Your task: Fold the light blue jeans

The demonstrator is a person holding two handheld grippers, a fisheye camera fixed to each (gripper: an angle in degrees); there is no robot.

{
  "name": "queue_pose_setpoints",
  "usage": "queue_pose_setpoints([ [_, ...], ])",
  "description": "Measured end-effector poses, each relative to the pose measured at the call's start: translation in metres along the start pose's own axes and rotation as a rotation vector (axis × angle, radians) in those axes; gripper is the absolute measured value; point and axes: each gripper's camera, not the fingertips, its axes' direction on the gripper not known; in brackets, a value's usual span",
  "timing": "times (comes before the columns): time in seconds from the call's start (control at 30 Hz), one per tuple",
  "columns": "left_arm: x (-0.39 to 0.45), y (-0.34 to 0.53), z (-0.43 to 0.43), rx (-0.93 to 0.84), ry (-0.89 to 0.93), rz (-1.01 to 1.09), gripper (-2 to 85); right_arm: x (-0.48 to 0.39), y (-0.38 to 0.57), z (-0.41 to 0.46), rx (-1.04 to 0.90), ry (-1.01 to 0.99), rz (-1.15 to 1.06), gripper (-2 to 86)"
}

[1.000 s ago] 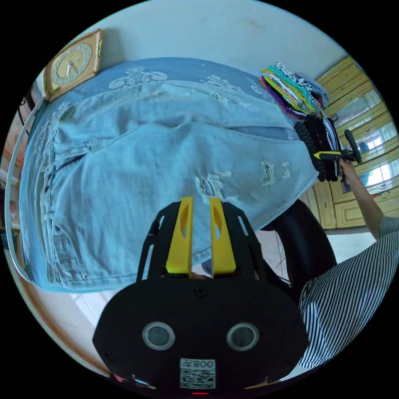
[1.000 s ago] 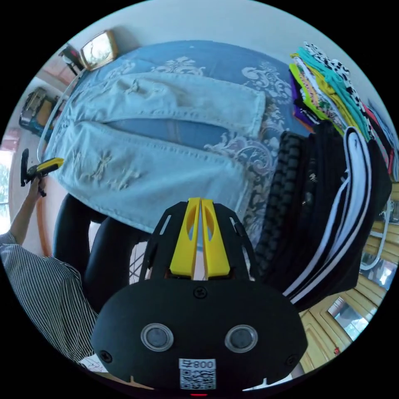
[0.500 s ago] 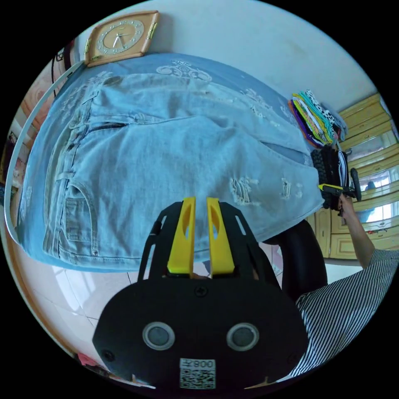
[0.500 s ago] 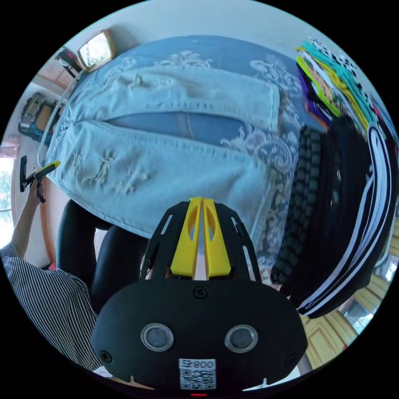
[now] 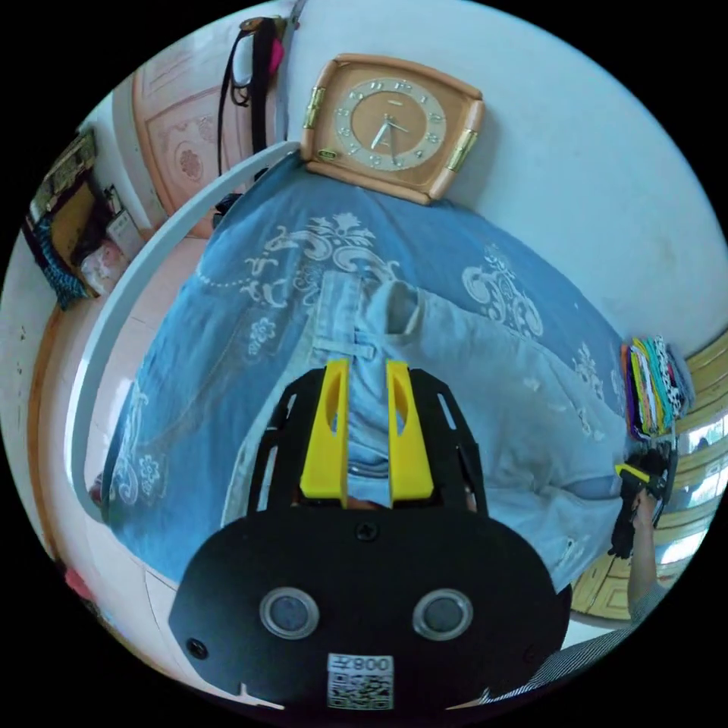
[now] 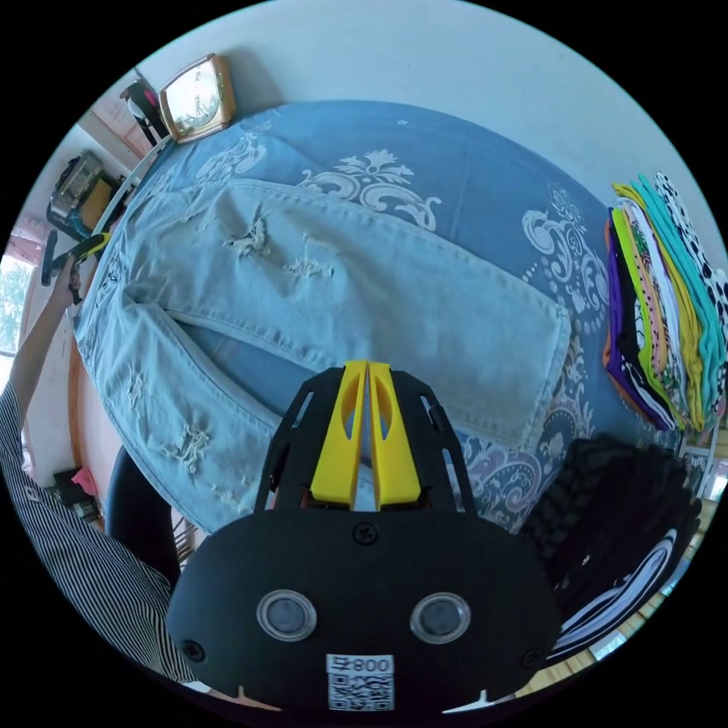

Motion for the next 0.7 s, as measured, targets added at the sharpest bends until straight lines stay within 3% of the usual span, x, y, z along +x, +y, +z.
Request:
queue_pose_setpoints([
  [0.17, -0.062, -0.03, 0.0, -0.013, 0.075, -0.13, 9.1, 0.021, -0.038, -0.029, 0.02, 0.005, 0.021, 0.7],
  [0.3, -0.079, -0.041, 0.017, -0.129, 0.125, -0.117, 6.2, 0.035, -0.066, -0.045, -0.018, 0.038, 0.048, 1.0],
  [0.5, -0.091, -0.041, -0.034, 0.051, 0.026, -0.098, 3.5, 0.052, -0.093, -0.097, -0.032, 0.038, 0.045, 0.8],
  [0.7, -0.109, -0.035, -0.05, 0.051, 0.054, -0.139, 4.7, 0.067, -0.116, -0.156, -0.022, 0.037, 0.06, 0.4],
])
